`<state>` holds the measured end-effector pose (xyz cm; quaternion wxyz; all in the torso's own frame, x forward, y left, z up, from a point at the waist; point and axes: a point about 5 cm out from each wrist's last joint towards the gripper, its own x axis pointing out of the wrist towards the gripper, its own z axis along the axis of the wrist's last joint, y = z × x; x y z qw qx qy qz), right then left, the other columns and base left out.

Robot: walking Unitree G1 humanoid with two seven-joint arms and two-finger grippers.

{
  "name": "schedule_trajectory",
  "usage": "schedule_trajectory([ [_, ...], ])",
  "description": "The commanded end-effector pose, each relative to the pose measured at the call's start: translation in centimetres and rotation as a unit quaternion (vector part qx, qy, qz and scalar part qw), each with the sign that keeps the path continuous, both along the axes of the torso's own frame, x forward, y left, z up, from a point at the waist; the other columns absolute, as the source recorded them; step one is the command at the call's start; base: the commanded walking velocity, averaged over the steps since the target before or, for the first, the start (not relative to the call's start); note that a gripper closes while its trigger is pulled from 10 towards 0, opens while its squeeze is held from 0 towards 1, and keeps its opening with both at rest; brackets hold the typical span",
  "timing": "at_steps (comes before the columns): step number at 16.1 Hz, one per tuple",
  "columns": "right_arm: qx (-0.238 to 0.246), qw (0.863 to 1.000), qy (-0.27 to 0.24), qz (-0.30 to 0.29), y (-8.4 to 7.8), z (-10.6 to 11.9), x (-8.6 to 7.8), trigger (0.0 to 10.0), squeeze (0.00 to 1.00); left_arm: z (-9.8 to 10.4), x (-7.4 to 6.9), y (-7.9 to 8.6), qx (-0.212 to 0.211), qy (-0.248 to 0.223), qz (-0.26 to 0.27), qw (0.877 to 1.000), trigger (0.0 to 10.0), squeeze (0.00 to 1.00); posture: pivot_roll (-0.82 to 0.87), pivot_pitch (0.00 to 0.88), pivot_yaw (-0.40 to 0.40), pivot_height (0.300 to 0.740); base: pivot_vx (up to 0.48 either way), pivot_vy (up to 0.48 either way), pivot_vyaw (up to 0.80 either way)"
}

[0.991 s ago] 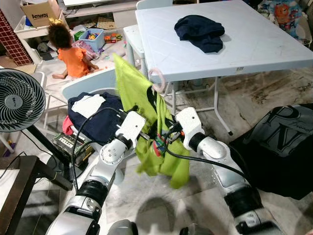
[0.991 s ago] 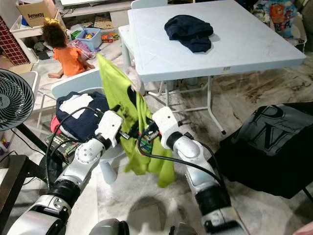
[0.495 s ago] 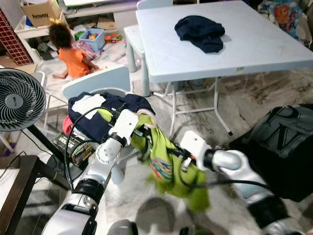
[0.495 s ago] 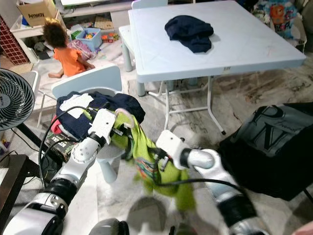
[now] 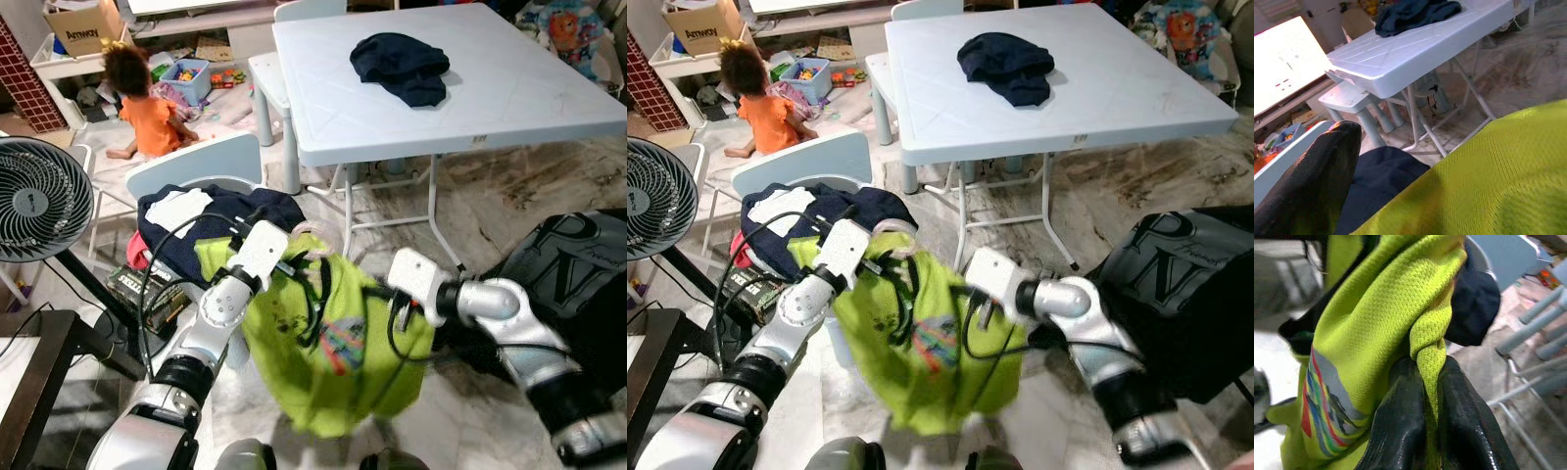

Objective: Hang hanger

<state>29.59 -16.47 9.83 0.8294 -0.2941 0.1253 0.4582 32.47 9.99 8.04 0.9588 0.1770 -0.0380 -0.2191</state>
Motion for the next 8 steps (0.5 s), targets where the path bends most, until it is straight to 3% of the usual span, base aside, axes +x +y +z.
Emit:
schedule_trajectory([
  [1,-0.03,0.99,-0.05,-0.129,-3.9,1.1,2.1,10.0,0.0,-0.2,0.3,2.0,0.007,0.01,0.03,0.999,10.0,0.0,-0.06,0.0,0.03,0.74,0.0,0.0,0.0],
  [3,0.016,0.986,-0.062,-0.153,-2.7,2.1,2.9,10.0,0.0,-0.8,-0.1,1.3,0.012,0.026,0.008,1.0,10.0,0.0,-0.06,0.0,0.03,0.74,0.0,0.0,0.0],
  [5,0.111,0.98,-0.044,-0.159,0.3,2.9,3.1,10.0,0.0,-1.3,-0.4,0.6,0.028,0.033,-0.01,0.999,10.0,0.0,-0.06,0.0,0.03,0.74,0.0,0.0,0.0],
  [6,0.177,0.976,-0.02,-0.122,3.4,3.5,2.2,10.0,0.0,-1.5,-0.4,0.7,0.054,0.033,-0.008,0.998,10.0,0.0,-0.06,0.0,0.03,0.74,0.0,0.0,0.0],
  [7,0.199,0.976,-0.014,-0.09,4.9,3.8,1.5,10.0,0.0,-1.6,-0.3,0.8,0.06,0.035,-0.003,0.998,10.0,0.0,-0.06,0.0,0.03,0.74,0.0,0.0,0.0],
  [8,0.233,0.972,0.0,-0.016,6.9,4.5,-0.2,10.0,0.0,-1.7,-0.3,1.1,0.061,0.039,0.003,0.997,10.0,0.0,-0.06,0.0,0.03,0.74,0.0,0.0,0.0],
])
